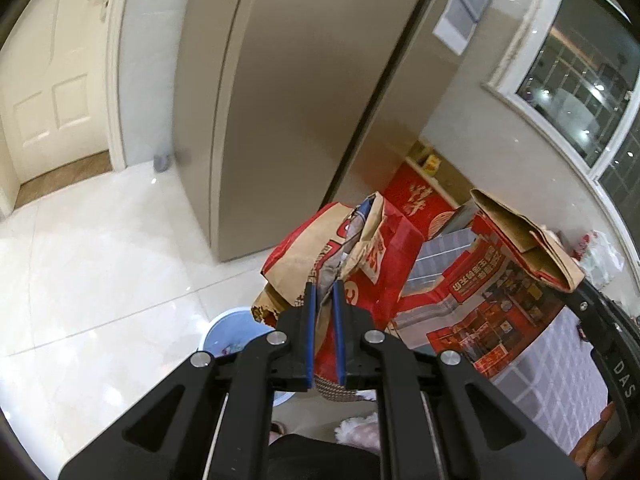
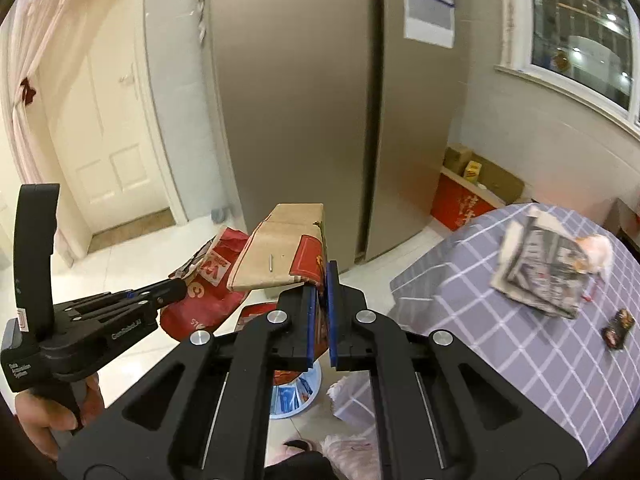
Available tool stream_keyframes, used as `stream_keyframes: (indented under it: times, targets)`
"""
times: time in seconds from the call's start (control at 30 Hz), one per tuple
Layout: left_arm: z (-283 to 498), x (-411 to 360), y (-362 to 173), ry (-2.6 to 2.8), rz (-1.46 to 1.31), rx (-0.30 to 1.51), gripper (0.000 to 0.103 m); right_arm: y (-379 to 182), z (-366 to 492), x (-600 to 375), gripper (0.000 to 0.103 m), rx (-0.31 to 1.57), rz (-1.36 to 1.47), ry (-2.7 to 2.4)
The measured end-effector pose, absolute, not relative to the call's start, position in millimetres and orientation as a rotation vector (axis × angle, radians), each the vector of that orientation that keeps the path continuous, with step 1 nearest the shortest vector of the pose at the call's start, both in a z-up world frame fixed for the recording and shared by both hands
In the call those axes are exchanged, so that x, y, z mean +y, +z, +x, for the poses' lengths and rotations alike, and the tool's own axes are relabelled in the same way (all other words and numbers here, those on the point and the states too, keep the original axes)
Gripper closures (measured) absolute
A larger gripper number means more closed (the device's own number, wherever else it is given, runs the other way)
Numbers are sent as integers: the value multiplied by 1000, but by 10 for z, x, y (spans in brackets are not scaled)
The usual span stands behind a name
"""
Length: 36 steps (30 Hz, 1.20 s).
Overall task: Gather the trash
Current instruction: 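Carry both items to the blue bucket and open left tool to drop the bag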
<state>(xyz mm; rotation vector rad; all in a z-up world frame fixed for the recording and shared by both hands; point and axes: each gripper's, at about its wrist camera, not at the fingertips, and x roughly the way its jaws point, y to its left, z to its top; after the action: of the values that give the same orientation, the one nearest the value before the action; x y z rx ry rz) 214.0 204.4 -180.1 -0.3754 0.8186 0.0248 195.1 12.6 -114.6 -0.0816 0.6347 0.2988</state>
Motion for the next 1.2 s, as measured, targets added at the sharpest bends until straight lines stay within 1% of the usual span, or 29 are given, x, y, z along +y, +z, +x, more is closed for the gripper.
stream_keyframes:
  times: [0.27,0.53,0.63,0.67,0.7,0.73,0.77,0.8,1.2]
  targets:
    - [2407,2303,-2124,71,-399,901,96,-1372,2161,360,98,683,-109,306]
    - [2573,2349,-2216,66,-398,925,95,-1549,2342,491,98,720,-118,318]
    - [2630,2358,-2239,55,-421,932,93,-1598,2380,478,98,725,-114,314]
    - [2650,2364,-2261,49,-437,937,89,-1607,2394,469,98,726,-113,313]
    - [2663,2372,-2276,48,-444,944,78,-1614,2414,463,98,730,-109,312]
    - [2683,2379,-2288,58,-448,953,71,-1626,2429,453,98,734,-107,312]
    - [2686,2392,-2301,73,-445,954,62,-1641,2442,451,98,738,-106,311]
    - [2677,2399,-2309,85,-444,951,59,-1654,2451,451,98,742,-105,311]
    - [2646,2394,-2320,69,-453,951,59,-1682,2463,463,98,755,-103,331]
